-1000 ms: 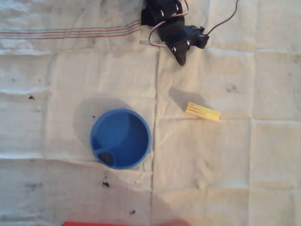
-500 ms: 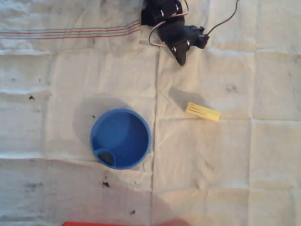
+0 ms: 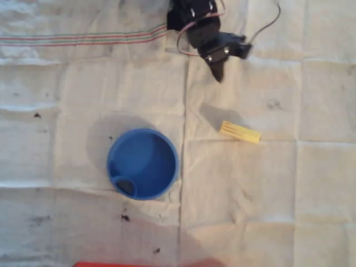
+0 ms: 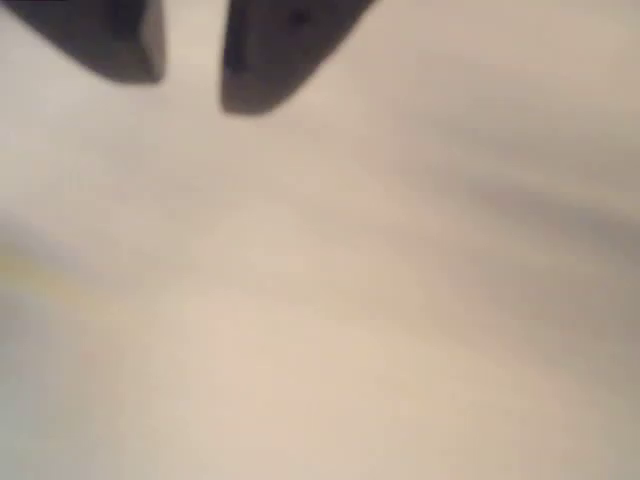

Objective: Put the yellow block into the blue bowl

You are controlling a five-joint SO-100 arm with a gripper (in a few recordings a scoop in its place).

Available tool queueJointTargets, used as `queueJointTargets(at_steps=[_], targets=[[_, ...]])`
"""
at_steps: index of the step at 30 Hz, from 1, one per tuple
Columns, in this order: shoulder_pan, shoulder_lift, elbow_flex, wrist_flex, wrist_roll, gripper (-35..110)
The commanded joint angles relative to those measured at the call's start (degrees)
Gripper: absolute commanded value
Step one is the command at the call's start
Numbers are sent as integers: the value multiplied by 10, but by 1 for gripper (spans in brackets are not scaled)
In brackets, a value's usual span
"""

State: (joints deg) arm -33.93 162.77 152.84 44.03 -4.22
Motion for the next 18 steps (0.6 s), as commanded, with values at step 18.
queueJointTargets(at_steps=[18], targets=[[-30, -533, -625, 239, 34, 0]])
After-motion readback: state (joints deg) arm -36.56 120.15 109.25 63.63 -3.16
